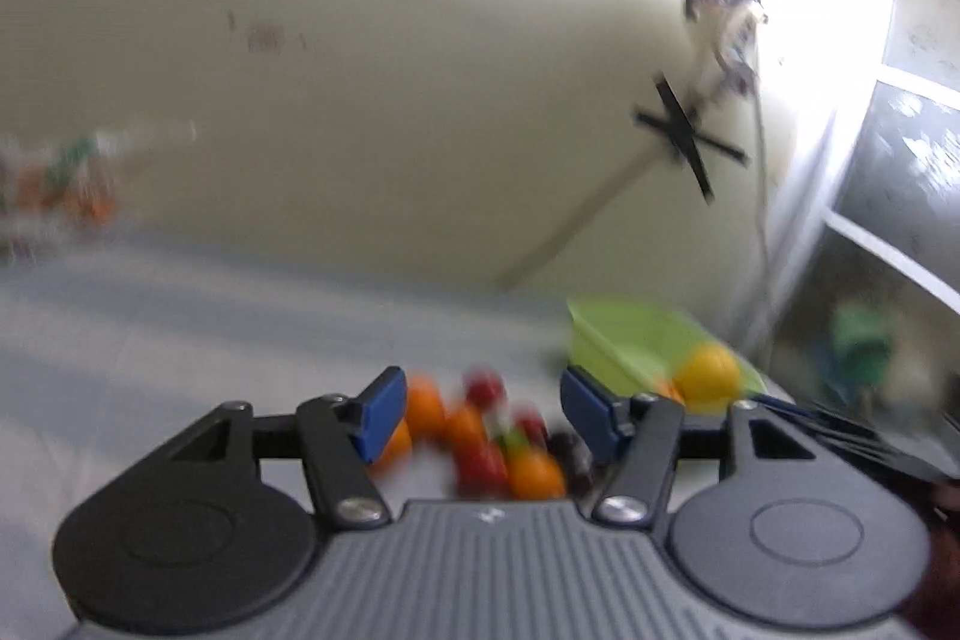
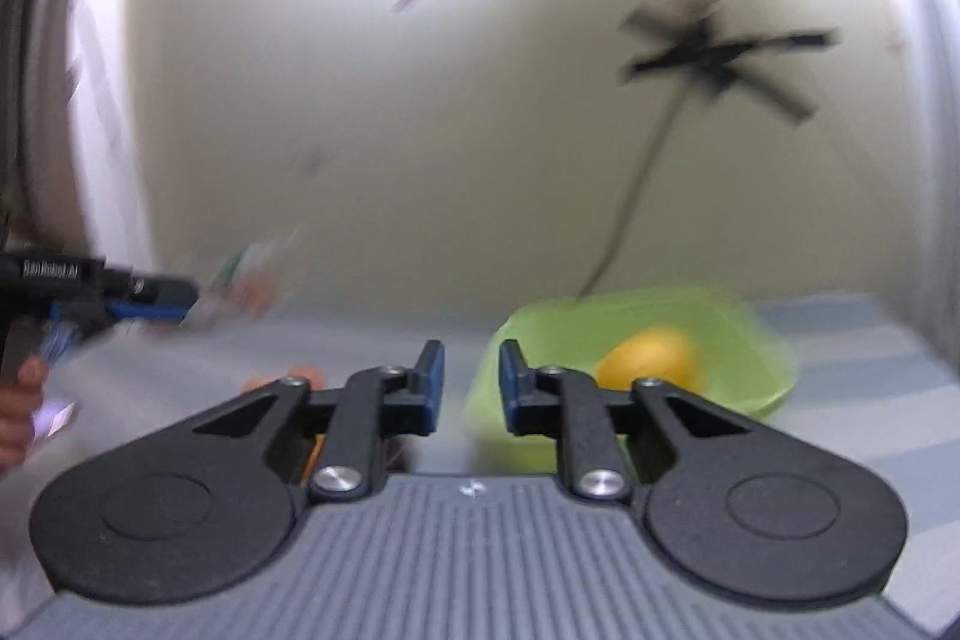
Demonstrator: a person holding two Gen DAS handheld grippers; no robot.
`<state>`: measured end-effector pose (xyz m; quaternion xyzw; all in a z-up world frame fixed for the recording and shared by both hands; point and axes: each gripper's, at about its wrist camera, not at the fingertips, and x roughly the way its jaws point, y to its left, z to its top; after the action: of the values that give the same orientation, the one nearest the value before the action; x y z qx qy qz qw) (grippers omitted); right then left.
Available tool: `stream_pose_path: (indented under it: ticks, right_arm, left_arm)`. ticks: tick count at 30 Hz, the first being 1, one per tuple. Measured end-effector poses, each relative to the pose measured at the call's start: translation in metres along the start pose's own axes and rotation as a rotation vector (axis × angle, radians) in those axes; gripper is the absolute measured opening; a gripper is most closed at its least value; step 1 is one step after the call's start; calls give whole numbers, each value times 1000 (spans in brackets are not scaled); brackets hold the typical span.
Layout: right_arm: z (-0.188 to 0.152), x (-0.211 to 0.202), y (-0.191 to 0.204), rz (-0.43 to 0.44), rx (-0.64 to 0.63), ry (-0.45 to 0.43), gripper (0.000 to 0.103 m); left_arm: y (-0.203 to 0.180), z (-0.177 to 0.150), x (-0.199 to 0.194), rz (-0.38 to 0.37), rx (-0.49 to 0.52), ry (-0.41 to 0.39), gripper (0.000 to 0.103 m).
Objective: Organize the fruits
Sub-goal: 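Grasp an orange tomato with the left tool while the right tool grasps a dark tomato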
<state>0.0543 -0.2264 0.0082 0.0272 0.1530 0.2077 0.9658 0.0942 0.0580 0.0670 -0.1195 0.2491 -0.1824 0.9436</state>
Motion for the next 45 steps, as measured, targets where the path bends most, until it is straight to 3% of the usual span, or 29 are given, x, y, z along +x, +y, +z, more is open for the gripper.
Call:
stream_pose_path:
  ticks: [2,4,6,9,14,18,23,25,26,29,34,41,45]
  right_arm:
    - [-7,18,14,3,-31,91,21]
    - [-8,37,18,26,-25,152,22]
    - [-8,47,20,33,17,176,22]
    - [-5,58,15,50,106,189,23]
    - [-11,62,15,32,196,179,41]
    - [-13,73,16,22,215,206,41]
    - [-15,77,10,79,281,217,40]
    - [-14,72,8,86,297,219,34]
    - [-13,68,7,83,299,215,23]
    - [-12,46,7,96,287,169,22]
    - [-26,4,22,96,141,154,23]
    - [-50,-16,41,69,12,182,26]
    - [-51,-20,41,73,-1,175,41]
  left_arm:
    - [-16,-24,3,-52,62,53,58]
    - [-45,-47,10,-93,195,93,62]
    - [-70,-62,17,-114,293,110,71]
    - [-95,-74,33,-133,355,142,75]
    - [-99,-80,44,-102,363,163,72]
    - [-100,-91,42,-101,391,181,55]
    - [-109,-98,33,-130,463,160,31]
    - [-108,-101,32,-108,474,151,31]
    - [-106,-101,30,-100,469,147,31]
    - [-99,-100,24,-67,462,136,31]
    - [-88,-105,13,-17,456,125,31]
    - [-96,-111,5,21,513,121,42]
    - [-101,-114,-4,9,541,107,49]
